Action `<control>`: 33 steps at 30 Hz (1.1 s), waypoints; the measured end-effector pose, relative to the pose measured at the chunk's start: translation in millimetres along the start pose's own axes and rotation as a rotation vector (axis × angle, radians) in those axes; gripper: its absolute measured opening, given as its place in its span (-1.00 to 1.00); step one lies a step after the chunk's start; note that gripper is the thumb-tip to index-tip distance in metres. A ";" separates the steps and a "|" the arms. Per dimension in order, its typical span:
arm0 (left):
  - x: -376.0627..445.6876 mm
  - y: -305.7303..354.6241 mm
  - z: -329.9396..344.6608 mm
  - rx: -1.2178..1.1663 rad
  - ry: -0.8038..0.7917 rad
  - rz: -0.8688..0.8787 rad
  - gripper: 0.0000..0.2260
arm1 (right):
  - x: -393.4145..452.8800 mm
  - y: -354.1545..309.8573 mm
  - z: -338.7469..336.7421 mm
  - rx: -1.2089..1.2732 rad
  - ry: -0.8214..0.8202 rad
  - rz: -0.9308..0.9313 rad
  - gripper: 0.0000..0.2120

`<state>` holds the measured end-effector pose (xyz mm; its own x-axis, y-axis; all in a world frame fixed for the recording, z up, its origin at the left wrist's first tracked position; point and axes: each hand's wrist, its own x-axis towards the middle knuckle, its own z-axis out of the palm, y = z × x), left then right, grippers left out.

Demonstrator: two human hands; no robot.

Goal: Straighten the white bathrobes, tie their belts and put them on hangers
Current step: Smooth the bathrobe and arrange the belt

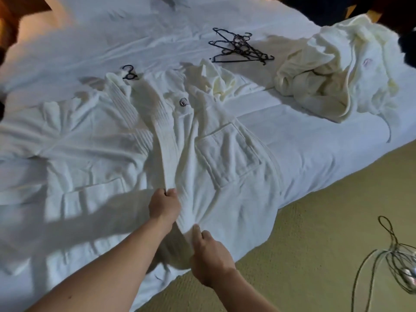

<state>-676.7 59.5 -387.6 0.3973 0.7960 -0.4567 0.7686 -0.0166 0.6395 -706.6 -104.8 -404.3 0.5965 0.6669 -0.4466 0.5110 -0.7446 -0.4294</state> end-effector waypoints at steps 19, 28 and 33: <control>48.8 89.3 50.6 0.328 0.114 0.767 -0.49 | 107.2 111.1 -156.6 0.251 0.677 0.104 -0.61; 102.3 185.2 112.3 0.058 -0.035 0.701 -0.70 | 164.5 145.0 -214.2 0.532 0.308 0.141 -0.62; 117.2 242.3 136.8 0.436 -0.231 0.339 -0.25 | 186.4 166.5 -239.9 0.451 -0.071 -0.010 -0.69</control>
<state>-375.4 66.0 -370.7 0.7173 0.5516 -0.4257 0.6956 -0.5325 0.4822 -361.9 -111.2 -370.7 0.5410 0.6858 -0.4869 0.1868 -0.6624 -0.7255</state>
